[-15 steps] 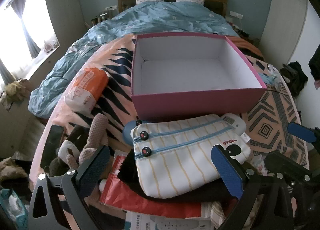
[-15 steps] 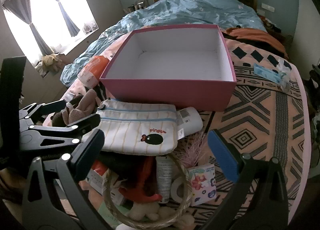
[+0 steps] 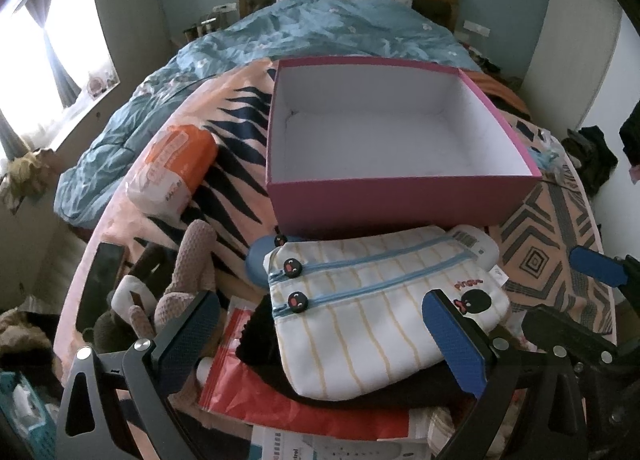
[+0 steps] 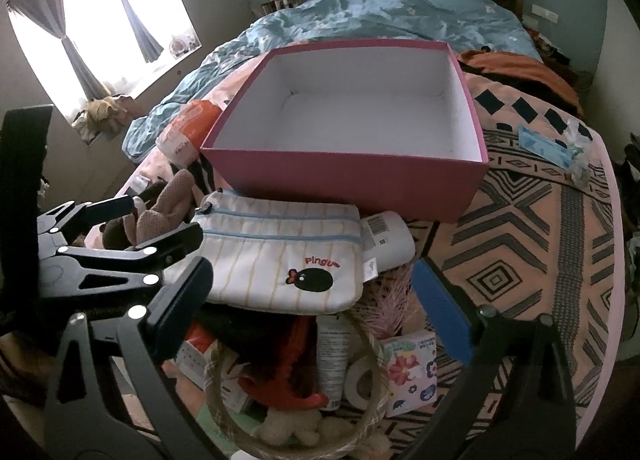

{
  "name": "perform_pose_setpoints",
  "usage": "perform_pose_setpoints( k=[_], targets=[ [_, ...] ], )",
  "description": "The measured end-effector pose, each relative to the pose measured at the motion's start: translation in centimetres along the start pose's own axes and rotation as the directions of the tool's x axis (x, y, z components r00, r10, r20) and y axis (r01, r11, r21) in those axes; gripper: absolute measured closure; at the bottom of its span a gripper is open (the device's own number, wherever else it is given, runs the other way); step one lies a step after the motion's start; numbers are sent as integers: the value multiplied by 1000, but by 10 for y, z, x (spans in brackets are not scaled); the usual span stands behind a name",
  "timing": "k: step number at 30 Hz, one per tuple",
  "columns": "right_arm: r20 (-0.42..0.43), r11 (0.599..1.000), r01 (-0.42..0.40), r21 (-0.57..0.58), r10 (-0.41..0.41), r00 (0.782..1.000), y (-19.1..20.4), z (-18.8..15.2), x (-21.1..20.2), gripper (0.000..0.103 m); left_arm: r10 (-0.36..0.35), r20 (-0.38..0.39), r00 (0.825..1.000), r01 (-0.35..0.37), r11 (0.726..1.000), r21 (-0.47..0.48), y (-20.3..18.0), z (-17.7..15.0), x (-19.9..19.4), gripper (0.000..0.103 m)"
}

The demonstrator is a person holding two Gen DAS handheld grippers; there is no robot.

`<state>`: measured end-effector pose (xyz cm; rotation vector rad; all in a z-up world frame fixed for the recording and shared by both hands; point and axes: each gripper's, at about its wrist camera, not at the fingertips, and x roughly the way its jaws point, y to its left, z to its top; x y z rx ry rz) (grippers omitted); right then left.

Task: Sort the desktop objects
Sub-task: 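Move the left gripper toward the white striped penguin pouch, then grasp the white striped pouch with the left gripper and lift it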

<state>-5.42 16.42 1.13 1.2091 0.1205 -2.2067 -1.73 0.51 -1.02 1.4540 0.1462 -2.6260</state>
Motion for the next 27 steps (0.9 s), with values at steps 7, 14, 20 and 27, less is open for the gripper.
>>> perform_pose_setpoints(
  k=[7, 14, 20, 27],
  targets=[
    [-50, 1000, -11, 4, 12, 999, -6, 0, 16, 8, -25, -62, 998, 22, 999, -48, 14, -3, 16, 0],
    [-120, 999, -45, 7, 45, 992, -12, 3, 40, 19, -42, -99, 994, 38, 998, -41, 22, -7, 29, 0],
    [-169, 997, -70, 10, 71, 983, -18, 12, 63, 20, -79, -144, 986, 73, 996, -45, 27, -8, 44, 1],
    [-231, 997, -82, 10, 82, 969, -21, 16, 87, 20, -174, -205, 963, 163, 984, -72, 32, -8, 61, 16]
  ],
)
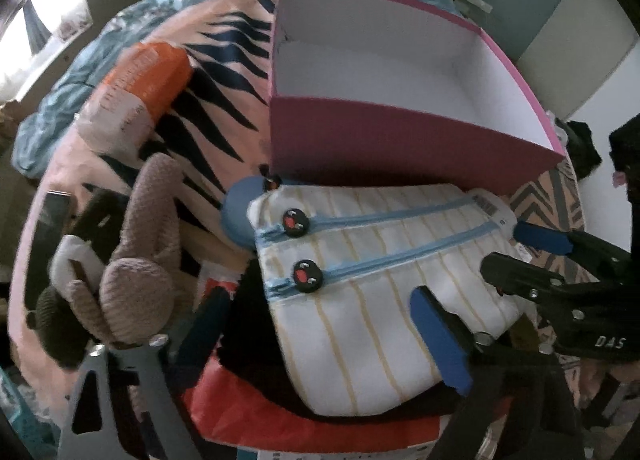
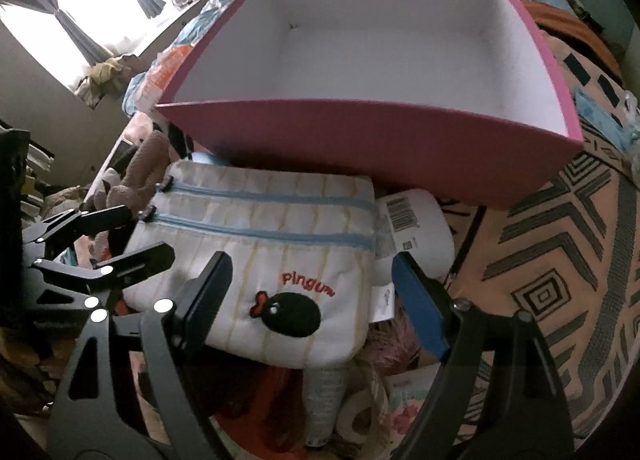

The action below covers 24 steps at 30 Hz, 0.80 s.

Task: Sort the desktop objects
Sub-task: 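Grasp the white striped pouch with the left gripper and lift it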

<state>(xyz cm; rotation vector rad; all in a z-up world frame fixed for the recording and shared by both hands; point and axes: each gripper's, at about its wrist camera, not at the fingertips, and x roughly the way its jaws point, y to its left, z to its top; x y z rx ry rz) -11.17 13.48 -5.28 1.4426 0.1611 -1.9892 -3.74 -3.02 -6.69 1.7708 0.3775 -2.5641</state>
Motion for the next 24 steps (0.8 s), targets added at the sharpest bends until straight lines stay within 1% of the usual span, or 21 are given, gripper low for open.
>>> perform_pose_setpoints(
  k=[2, 4, 6, 10, 11, 14, 16, 18, 19, 21, 23, 24],
  targets=[
    [-15, 1000, -12, 3, 12, 1000, -1, 0, 4, 20, -29, -10, 1000, 29, 1000, -1, 2, 1, 3, 17],
    [-40, 1000, -23, 10, 24, 999, -4, -2, 8, 20, -56, -20, 998, 56, 998, -6, 4, 3, 5, 22],
    [-48, 999, -51, 18, 52, 997, -5, -5, 8, 20, -82, -27, 996, 82, 997, -5, 5, 5, 7, 23],
    [-59, 995, -93, 20, 95, 994, -6, -9, 8, 25, -103, -43, 994, 103, 995, 1, 7, 8, 10, 24],
    [-58, 996, -90, 18, 91, 994, -6, -10, 7, 31, -102, -45, 994, 102, 995, 3, 7, 8, 11, 24],
    [-47, 996, -81, 25, 82, 996, -8, -11, 4, 42, -114, -49, 992, 114, 993, 2, 10, 9, 11, 24],
    [-41, 996, -84, 33, 85, 996, -11, -13, 1, 43, -129, -50, 990, 129, 992, 2, 11, 10, 10, 24],
    [-28, 997, -71, 23, 72, 997, -10, -14, -2, 51, -123, -54, 991, 123, 992, -1, 11, 10, 8, 24],
    [-24, 999, -52, 10, 52, 998, -8, -15, -4, 55, -126, -56, 990, 126, 992, -6, 12, 9, 8, 24],
    [-10, 999, -35, 1, 35, 999, -6, -14, -9, 55, -135, -54, 989, 135, 991, -4, 11, 9, 6, 24],
    [5, 1000, -15, -16, 15, 1000, -2, -16, -14, 60, -144, -43, 989, 144, 990, -3, 10, 9, 2, 24],
    [11, 1000, -7, -25, 7, 1000, 0, -17, -17, 60, -148, -37, 988, 148, 989, -2, 10, 9, 0, 24]
  ],
)
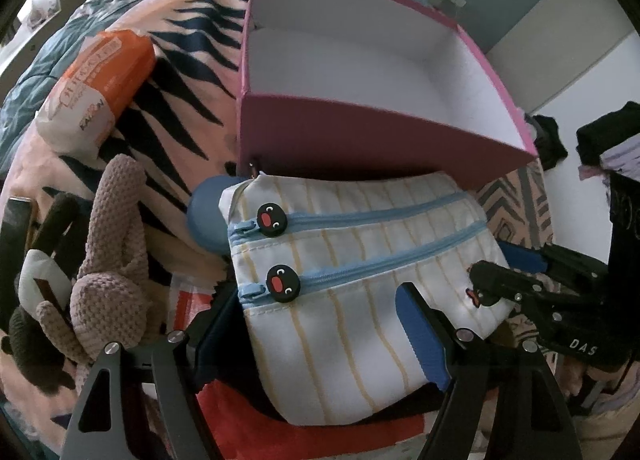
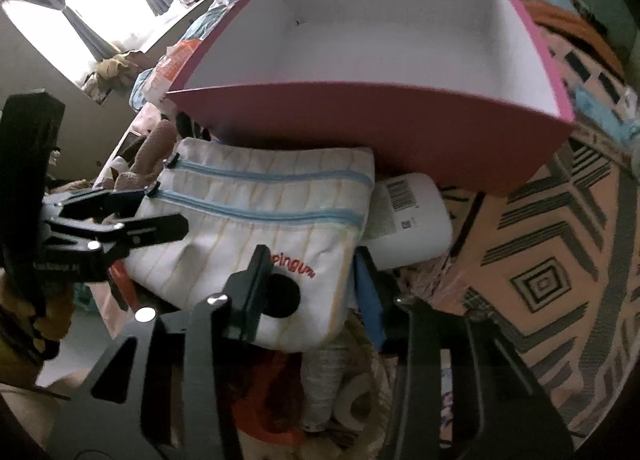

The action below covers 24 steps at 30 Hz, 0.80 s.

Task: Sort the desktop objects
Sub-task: 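Grasp the white striped pouch with the left gripper and lift it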

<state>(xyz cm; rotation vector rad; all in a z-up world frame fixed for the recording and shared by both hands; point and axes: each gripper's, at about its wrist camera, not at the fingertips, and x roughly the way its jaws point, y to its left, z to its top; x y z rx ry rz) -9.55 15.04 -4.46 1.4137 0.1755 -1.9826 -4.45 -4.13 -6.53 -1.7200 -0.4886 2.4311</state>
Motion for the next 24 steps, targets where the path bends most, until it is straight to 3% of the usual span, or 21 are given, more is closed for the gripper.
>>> perform_pose_setpoints(
  k=[12, 24],
  targets=[
    [76, 999, 13, -36, -10, 997, 10, -12, -39, 65, 3, 46, 999, -5, 999, 46, -15, -2, -32, 24],
    [201, 999, 17, -41, -9, 980, 14, -3, -88, 64, -32, 156, 987, 13, 992, 124, -43, 32, -69, 24]
  ],
)
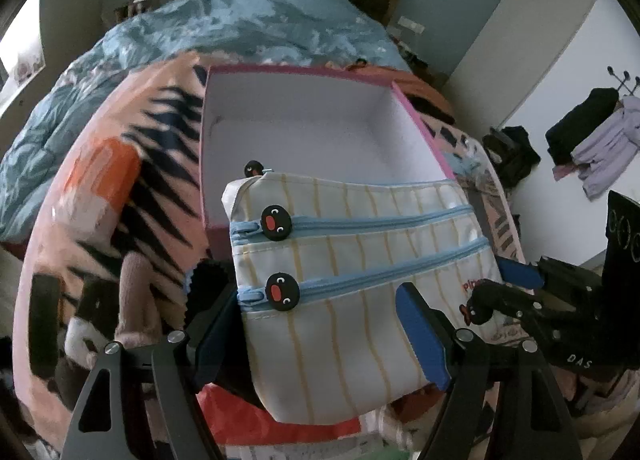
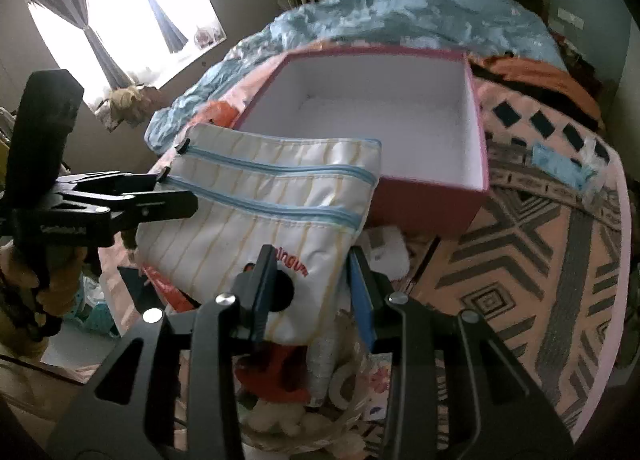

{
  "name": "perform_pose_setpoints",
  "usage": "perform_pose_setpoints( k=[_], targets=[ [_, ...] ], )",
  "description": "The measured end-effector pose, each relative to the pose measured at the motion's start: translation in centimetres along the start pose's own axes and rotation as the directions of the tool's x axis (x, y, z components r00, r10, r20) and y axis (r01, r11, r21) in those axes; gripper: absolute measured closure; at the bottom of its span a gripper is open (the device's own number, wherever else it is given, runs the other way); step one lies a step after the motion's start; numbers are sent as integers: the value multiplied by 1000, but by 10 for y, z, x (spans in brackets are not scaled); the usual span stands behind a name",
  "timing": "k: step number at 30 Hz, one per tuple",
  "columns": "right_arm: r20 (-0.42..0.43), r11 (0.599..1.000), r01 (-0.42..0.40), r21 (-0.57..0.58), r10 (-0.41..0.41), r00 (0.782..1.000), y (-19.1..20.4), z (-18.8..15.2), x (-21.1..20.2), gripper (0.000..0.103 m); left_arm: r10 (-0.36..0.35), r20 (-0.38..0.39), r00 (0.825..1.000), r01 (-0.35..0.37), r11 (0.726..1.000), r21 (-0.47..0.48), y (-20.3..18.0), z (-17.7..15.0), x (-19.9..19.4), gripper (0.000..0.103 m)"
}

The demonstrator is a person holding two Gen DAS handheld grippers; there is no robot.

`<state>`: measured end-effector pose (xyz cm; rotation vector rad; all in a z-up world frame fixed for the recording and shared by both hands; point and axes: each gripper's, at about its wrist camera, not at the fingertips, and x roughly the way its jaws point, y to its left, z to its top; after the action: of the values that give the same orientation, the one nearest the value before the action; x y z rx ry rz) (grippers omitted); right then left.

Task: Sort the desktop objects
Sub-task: 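Grasp the white striped pouch with the left gripper and lift it, then carry the held pouch with the left gripper toward the pink box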

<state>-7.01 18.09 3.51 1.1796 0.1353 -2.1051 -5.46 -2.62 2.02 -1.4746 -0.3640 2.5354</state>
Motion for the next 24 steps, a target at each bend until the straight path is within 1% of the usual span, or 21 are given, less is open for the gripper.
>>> perform_pose_setpoints(
  k=[7, 16, 20, 24],
  targets=[
    [43, 1000, 23, -13, -22, 999, -6, 14, -9, 64, 21, 35, 999, -22, 999, 29, -10, 16, 0, 24],
    [96, 999, 31, -38, -28, 995, -10, 36, -16, 64, 24, 65, 998, -27, 998, 48, -12, 41, -4, 24],
    [106, 999, 30, -41, -26, 994, -13, 39, -17, 64, 25, 55, 998, -28, 998, 62, -12, 42, -3, 24],
    [94, 999, 10, -35, -7, 996, -15, 35, -14, 64, 33, 11, 999, -34, 996, 84, -13, 34, 6, 21]
  ],
)
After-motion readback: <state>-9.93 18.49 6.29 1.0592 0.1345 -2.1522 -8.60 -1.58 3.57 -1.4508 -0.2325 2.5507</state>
